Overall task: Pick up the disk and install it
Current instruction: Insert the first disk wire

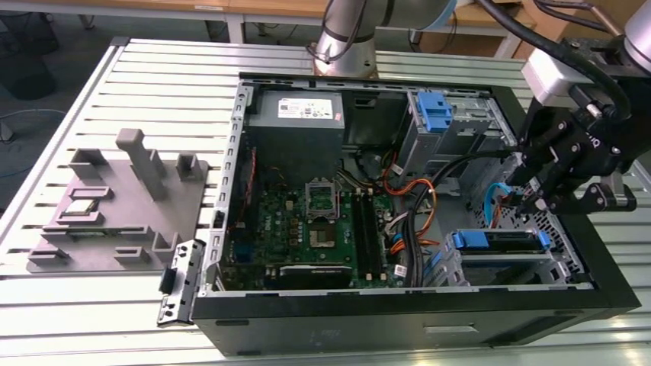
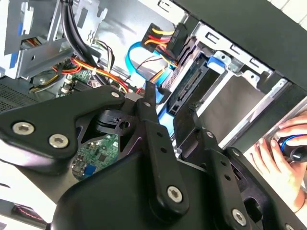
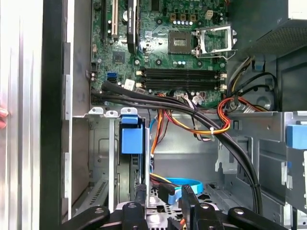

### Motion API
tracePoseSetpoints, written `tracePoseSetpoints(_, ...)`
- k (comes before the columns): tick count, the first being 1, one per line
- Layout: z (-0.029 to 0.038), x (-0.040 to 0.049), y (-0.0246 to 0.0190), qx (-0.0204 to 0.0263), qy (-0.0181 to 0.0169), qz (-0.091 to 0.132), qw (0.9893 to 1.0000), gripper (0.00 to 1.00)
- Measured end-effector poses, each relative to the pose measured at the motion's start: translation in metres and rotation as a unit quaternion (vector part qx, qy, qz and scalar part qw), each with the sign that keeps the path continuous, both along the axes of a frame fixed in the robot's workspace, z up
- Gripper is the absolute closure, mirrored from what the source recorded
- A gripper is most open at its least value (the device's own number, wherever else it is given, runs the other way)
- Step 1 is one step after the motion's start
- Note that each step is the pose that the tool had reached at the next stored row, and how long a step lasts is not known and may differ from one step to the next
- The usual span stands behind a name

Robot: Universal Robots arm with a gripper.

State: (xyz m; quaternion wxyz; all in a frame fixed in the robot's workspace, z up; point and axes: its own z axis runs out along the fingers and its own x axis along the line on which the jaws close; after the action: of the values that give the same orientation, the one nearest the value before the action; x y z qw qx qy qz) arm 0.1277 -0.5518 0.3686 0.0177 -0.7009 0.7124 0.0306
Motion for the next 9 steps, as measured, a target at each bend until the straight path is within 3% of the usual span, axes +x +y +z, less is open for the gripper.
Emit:
tracePoseSetpoints(4,-0.0057,0.0013,0.0000,-0.0001,0.0000,0.000,1.0000,0.58)
tracePoseSetpoints(9,-0.0083,0.0013,0.0000,-0.0006,0.0000,-0.001,1.0000,0.58)
